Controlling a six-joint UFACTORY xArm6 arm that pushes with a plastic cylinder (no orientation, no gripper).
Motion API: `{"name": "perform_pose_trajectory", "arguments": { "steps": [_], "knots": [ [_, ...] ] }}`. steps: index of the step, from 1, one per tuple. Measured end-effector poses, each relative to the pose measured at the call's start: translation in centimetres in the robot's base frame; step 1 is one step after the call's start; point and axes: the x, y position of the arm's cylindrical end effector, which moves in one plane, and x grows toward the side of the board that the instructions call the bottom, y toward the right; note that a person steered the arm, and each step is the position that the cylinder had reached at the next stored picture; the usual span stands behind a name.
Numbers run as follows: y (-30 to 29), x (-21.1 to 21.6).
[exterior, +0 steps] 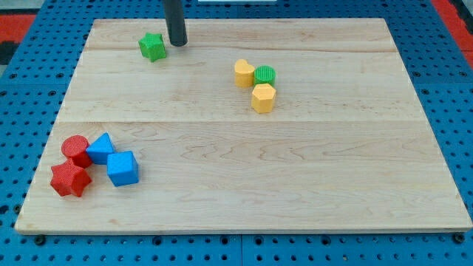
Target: Move the green star to the yellow heart
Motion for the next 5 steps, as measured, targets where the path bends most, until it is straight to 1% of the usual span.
{"name": "perform_pose_trajectory", "arguments": {
  "steps": [1,2,3,4,5],
  "knots": [
    [-0.8,-2.7],
    [-5.1,-3.6],
    [-8.2,-3.6],
    [-8.6,-2.8],
    [-7.9,-1.0]
  ]
}}
